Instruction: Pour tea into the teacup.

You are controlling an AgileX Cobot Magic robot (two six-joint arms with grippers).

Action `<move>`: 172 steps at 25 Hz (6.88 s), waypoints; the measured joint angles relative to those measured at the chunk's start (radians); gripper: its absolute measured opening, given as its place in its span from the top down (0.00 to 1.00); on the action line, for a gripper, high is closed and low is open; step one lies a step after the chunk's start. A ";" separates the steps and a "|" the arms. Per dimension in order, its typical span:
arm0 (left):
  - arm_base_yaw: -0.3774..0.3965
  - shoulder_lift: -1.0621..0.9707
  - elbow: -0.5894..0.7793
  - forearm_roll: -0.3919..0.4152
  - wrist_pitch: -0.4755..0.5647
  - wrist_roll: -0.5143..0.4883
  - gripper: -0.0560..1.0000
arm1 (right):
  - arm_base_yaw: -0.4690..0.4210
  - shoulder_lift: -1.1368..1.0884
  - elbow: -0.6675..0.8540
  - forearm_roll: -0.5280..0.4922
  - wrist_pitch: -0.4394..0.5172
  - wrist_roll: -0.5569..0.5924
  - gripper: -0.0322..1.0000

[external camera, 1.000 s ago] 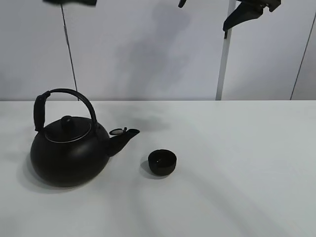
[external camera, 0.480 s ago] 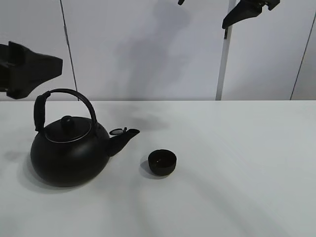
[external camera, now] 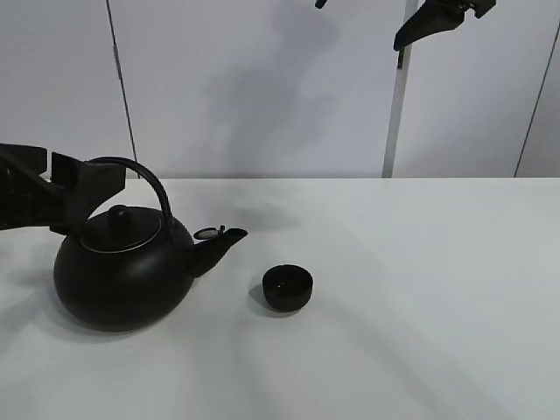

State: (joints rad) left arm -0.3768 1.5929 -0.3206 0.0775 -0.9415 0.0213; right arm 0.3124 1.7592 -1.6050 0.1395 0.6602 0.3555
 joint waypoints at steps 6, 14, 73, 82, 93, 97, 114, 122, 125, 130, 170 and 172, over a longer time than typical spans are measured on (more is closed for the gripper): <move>0.019 0.121 0.000 -0.033 -0.124 0.007 0.35 | 0.000 0.000 0.000 0.000 -0.001 0.000 0.36; 0.080 0.192 0.000 -0.040 -0.191 0.009 0.35 | 0.000 0.000 0.000 0.000 -0.002 0.001 0.36; 0.112 0.285 -0.240 0.137 -0.075 0.039 0.86 | 0.000 0.000 0.000 0.000 -0.032 0.003 0.36; 0.053 0.284 -0.359 0.184 0.062 0.019 0.86 | 0.000 0.000 0.000 0.000 -0.032 0.003 0.36; 0.030 0.284 -0.426 0.191 0.142 0.055 0.86 | 0.000 0.000 0.000 0.000 -0.032 0.003 0.36; 0.030 0.284 -0.426 0.191 0.143 0.060 0.86 | 0.000 0.000 0.000 0.000 -0.032 0.003 0.36; 0.030 0.284 -0.426 0.191 0.174 0.118 0.86 | 0.000 0.000 0.000 0.000 -0.039 0.003 0.36; 0.030 0.284 -0.434 0.196 0.188 0.161 0.86 | 0.000 0.000 0.000 0.000 -0.040 0.003 0.36; 0.030 0.286 -0.438 0.208 0.189 0.168 0.86 | 0.000 0.000 0.000 0.000 -0.041 0.003 0.36; 0.030 0.286 -0.450 0.218 0.196 0.186 0.86 | 0.000 0.000 0.000 0.000 -0.041 0.003 0.36; 0.005 0.326 -0.516 0.247 0.256 0.226 0.86 | 0.000 0.000 0.000 0.000 -0.051 0.003 0.36; 0.005 0.326 -0.517 0.245 0.256 0.235 0.86 | 0.000 0.000 0.000 0.000 -0.051 0.003 0.36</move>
State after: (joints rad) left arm -0.3717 1.9186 -0.8378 0.3222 -0.6851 0.2564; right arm 0.3124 1.7592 -1.6050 0.1395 0.6093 0.3585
